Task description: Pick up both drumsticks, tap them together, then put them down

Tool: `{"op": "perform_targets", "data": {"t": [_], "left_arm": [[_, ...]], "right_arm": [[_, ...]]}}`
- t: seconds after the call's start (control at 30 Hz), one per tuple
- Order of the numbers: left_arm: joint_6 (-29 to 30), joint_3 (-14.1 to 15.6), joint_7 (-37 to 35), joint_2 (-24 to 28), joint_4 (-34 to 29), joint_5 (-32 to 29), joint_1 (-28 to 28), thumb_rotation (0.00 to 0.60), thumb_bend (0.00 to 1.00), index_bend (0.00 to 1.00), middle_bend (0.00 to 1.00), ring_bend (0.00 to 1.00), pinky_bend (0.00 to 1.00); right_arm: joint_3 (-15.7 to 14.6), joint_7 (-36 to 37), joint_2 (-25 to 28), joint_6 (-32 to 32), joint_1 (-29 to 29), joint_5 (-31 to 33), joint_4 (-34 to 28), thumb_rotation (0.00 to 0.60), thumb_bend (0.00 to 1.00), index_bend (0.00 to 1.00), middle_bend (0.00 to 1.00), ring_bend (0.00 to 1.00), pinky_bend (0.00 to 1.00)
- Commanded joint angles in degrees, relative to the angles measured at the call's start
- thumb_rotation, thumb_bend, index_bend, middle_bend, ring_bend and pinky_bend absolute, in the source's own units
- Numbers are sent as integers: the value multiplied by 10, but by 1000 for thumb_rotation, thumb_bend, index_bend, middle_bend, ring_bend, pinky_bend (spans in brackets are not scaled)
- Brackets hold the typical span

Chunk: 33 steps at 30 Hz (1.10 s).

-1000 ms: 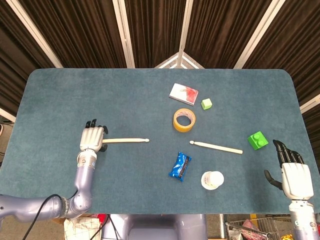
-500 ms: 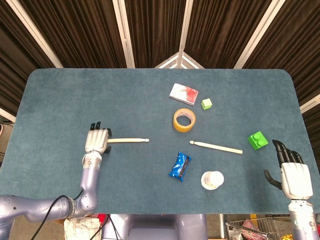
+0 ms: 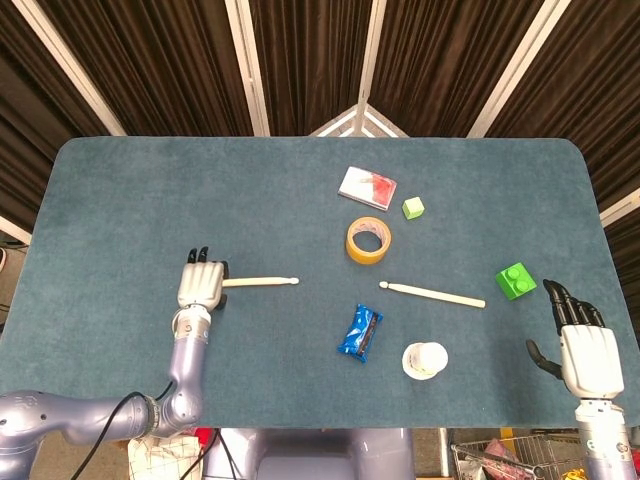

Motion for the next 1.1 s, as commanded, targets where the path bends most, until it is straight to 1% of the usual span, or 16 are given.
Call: {"op": "perform_targets", "data": {"t": [0.03, 0.3, 0.57, 1.03, 1.1], "left_arm": [[0, 0, 4, -4, 2, 2, 0, 600, 464, 445, 431, 72, 4], [2, 3, 19, -12, 5, 3, 2, 600, 467, 491, 495, 92, 4], [8, 2, 29, -15, 0, 14, 3, 600, 469, 515, 528, 93, 4], [17, 1, 50, -23, 3, 19, 3, 600, 469, 519, 533, 93, 4], [19, 2, 55, -26, 6, 21, 3, 600, 482, 526, 540, 100, 4]], "right_arm": [[0, 1, -1, -1, 0, 1, 0, 600, 297, 53, 137, 225, 238], [2, 4, 2, -1, 1, 3, -3, 600, 298, 53, 137, 225, 238], [2, 4, -1, -4, 2, 5, 0, 600, 298, 53, 137, 225, 238], [-1, 2, -2, 0, -1, 2, 0, 600, 296, 53, 137, 225, 238], [-2, 2, -1, 0, -2, 1, -1, 600, 297, 53, 137, 225, 238]]}}
